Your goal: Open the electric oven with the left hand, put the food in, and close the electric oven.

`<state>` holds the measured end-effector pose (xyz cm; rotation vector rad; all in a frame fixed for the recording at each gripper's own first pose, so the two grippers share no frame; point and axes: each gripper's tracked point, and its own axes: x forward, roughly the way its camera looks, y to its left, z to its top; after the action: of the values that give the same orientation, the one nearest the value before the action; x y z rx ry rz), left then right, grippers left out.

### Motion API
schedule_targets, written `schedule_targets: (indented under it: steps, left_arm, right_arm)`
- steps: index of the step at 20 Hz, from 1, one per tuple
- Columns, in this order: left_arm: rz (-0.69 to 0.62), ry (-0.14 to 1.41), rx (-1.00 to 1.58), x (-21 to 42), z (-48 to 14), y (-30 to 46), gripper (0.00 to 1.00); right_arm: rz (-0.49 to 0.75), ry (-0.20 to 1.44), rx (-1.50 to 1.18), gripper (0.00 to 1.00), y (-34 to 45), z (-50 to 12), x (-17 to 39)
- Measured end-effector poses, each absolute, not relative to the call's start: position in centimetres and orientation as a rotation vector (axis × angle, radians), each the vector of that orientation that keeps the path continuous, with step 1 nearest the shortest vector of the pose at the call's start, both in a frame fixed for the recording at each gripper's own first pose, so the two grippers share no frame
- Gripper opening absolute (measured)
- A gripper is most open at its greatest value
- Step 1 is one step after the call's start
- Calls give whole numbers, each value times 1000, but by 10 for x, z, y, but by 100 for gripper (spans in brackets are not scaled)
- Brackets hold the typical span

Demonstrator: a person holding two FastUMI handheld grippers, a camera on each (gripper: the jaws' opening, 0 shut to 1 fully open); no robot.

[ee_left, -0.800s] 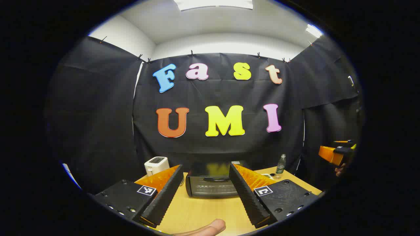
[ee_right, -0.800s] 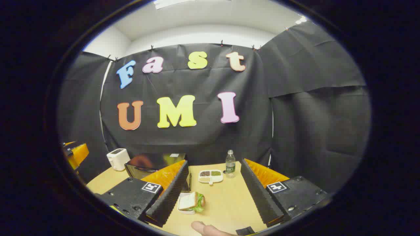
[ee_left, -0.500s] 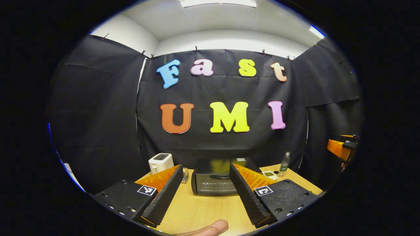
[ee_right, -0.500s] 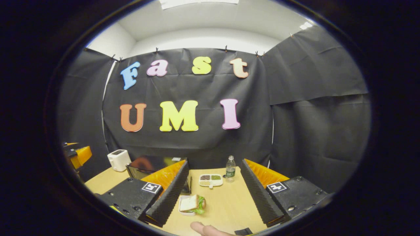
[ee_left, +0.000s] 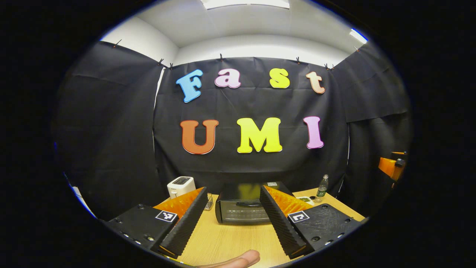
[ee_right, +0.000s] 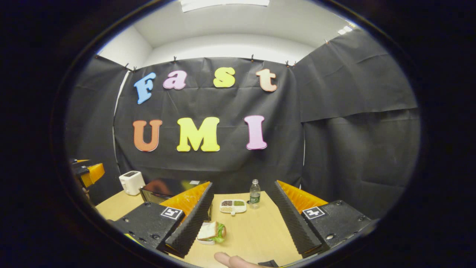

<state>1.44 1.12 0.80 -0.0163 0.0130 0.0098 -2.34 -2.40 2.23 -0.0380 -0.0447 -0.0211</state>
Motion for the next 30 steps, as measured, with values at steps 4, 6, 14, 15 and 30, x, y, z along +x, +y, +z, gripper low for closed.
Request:
schedule_targets:
  steps: [4, 6, 14, 15, 30]
  left_arm:
    - [15, 39, -33, 31, -1, 11, 93]
    - [21, 54, -41, 42, -7, 11, 93]
    - [-18, 157, -35, 114, -44, -15, 93]
    - [-28, 180, -33, 125, -53, -23, 93]
    - [-74, 446, -2, 241, -173, -61, 94]
  right_arm:
    - [-2, -37, -33, 100, -28, 20, -26]
    - [8, -45, -23, 94, -29, 24, -25]
    - [19, -68, -41, 100, -36, 31, -10]
    - [20, -64, -43, 100, -37, 30, -8]
    - [13, -70, 6, 100, -55, 31, 21]
